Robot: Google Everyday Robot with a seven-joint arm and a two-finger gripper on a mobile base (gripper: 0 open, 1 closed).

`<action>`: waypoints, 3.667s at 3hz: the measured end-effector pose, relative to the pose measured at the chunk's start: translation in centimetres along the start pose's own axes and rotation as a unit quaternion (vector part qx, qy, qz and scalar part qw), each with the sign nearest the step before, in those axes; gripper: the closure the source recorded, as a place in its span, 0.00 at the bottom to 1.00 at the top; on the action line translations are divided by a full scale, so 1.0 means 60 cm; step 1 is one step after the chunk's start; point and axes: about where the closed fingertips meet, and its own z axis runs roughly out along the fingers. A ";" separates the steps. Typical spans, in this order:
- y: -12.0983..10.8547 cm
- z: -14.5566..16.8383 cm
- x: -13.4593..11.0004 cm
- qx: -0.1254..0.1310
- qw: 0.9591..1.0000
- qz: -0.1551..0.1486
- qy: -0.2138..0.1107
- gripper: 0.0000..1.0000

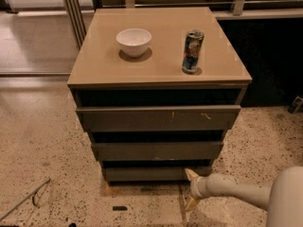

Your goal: Open bottom drawer

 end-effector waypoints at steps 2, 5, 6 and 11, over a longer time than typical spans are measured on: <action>-0.060 0.046 0.014 0.011 1.000 0.003 -0.025 0.00; -0.109 0.150 0.015 -0.035 0.999 0.012 -0.028 0.00; -0.109 0.150 0.015 -0.035 0.999 0.012 -0.028 0.00; -0.003 0.081 0.027 -0.164 0.982 0.087 -0.034 0.00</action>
Offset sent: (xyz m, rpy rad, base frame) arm 0.0718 -0.0030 -0.0246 0.0649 -0.0328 -0.0066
